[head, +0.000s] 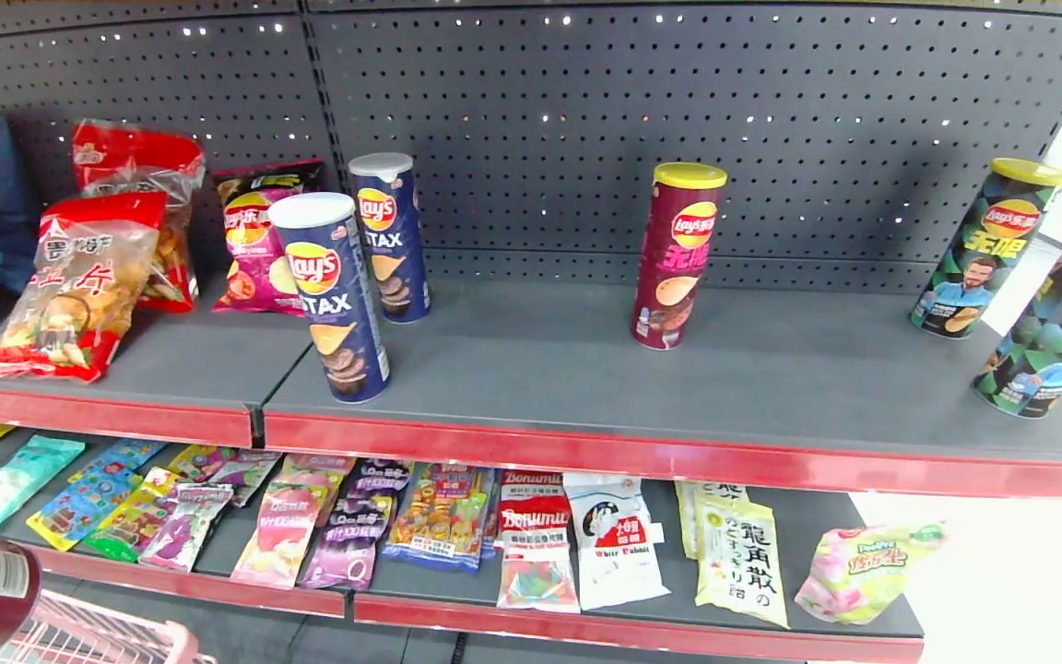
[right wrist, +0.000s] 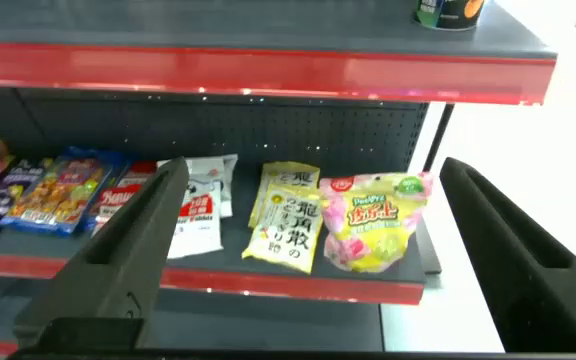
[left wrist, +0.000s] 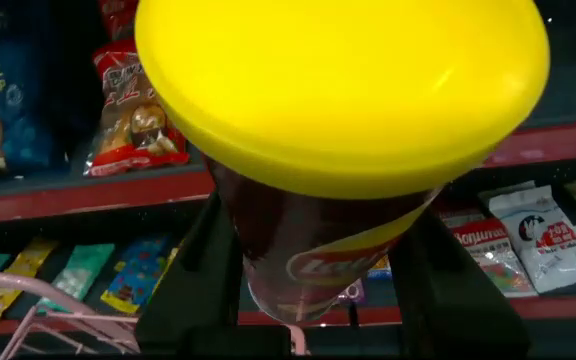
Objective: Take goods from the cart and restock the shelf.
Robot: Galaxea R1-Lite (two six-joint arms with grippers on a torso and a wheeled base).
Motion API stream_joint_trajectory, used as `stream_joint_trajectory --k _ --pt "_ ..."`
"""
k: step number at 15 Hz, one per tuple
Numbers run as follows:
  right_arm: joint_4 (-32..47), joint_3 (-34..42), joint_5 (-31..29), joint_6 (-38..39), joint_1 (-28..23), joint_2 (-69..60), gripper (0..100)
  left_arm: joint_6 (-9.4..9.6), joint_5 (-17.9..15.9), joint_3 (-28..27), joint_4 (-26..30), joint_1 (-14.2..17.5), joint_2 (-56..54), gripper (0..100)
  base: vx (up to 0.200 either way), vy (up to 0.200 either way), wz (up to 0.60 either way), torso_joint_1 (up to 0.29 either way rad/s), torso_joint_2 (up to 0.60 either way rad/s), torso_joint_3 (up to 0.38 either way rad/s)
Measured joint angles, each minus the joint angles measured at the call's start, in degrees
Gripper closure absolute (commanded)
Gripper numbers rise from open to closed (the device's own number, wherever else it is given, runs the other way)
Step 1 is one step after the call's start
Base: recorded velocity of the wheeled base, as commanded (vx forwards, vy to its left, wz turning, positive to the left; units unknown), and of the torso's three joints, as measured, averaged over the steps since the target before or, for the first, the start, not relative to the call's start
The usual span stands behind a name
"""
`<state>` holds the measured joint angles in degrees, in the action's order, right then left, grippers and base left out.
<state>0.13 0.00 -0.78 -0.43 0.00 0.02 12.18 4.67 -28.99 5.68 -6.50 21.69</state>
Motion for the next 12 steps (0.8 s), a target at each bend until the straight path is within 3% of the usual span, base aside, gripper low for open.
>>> stream_joint_trajectory --k 3,9,11,12 --pt "0.0 0.0 0.0 0.0 0.0 0.0 0 1.28 -0.1 0.2 0.0 0.0 0.0 100 0.2 0.0 0.0 0.01 0.0 0.001" --pt "0.0 0.0 0.3 -0.3 0.0 0.0 0 2.68 -0.7 1.9 0.2 0.0 -4.1 100 0.0 0.0 0.0 0.0 0.0 0.0" --pt "-0.1 0.0 0.2 0.0 0.0 0.0 0 0.77 -1.0 2.5 2.0 -0.1 -6.2 100 0.0 0.0 0.0 0.0 0.0 0.0" --pt "-0.1 -0.6 0.6 -0.1 0.0 0.1 0 -2.9 -1.4 2.4 2.3 -0.1 -6.8 100 0.0 0.0 0.0 0.0 0.0 0.0"
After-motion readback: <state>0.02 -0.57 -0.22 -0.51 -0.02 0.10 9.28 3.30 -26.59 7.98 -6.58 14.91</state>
